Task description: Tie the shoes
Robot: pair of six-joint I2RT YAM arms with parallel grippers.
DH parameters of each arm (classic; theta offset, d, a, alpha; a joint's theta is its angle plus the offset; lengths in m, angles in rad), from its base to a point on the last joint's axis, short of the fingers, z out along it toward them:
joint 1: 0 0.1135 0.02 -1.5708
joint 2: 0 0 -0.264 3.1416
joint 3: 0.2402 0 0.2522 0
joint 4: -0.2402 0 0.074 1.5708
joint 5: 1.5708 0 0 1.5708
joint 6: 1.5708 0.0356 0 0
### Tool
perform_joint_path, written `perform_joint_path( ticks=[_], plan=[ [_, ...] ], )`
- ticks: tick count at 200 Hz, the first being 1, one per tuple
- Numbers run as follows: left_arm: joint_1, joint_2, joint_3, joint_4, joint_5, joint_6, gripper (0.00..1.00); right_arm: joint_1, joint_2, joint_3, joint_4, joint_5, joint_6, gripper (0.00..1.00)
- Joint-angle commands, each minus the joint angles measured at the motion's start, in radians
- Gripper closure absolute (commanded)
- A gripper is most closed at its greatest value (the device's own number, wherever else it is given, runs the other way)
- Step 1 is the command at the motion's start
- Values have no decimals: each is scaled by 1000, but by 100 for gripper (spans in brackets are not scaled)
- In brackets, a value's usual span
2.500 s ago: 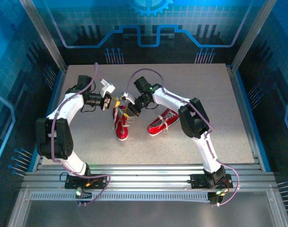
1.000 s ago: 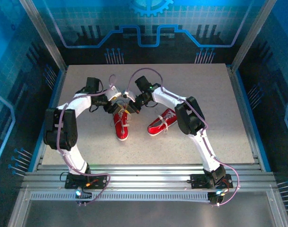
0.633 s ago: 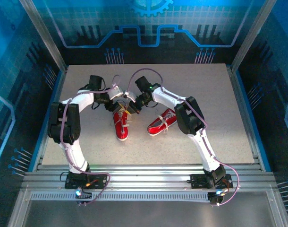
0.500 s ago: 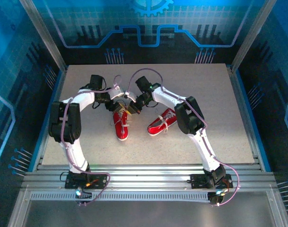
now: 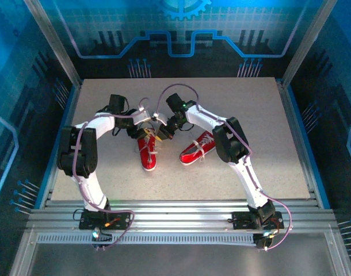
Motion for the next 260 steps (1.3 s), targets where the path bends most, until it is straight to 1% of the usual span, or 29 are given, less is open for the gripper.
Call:
perform_joint_path(
  ticks=[1, 38, 58, 78, 109, 131, 153, 180, 194, 203, 211, 223, 233, 241, 253, 260],
  plan=[
    [-56, 6, -3, -11, 24, 82, 19, -3, 8, 57, 31, -50, 7, 100],
    [-94, 17, -44, 122, -11, 93, 18, -4, 10, 67, 16, -77, -4, 100],
    [-109, 28, -39, 138, -13, 98, 18, -5, 16, 81, -3, -92, -12, 100],
    [-119, 36, -35, 127, -8, 105, 19, -7, 21, 89, -12, -101, -14, 100],
    [-131, 25, -59, 103, 8, 87, 25, -11, 17, 89, 7, -98, 2, 100],
    [-138, -6, -111, 107, 22, 63, 26, -11, 12, 79, 41, -90, 20, 100],
    [-148, -34, -155, 111, 12, 70, 25, -11, 3, 61, 77, -83, 35, 100],
    [-146, -7, -95, 17, 14, 81, 24, -17, -9, 34, 119, -98, 55, 100],
    [-148, 21, -51, -33, 10, 94, 27, -23, -26, 2, 159, -114, 73, 100],
    [-147, 30, -30, -44, 12, 84, 32, -26, -38, -19, 187, -123, 84, 100],
    [-147, 30, -21, -47, 13, 77, 39, -30, -47, -33, 202, -124, 91, 100],
    [-148, 16, -18, -48, 16, 67, 55, -31, -53, -40, 201, -120, 90, 100],
    [-148, -4, -29, -39, 14, 62, 72, -34, -58, -43, 194, -118, 87, 100],
    [-148, -24, -42, -32, 10, 63, 83, -35, -60, -47, 189, -118, 85, 100],
    [-148, -54, -59, -28, 2, 63, 96, -38, -66, -51, 183, -120, 83, 100],
    [-148, -71, -65, -32, -4, 64, 100, -38, -71, -54, 182, -117, 82, 100]
  ],
)
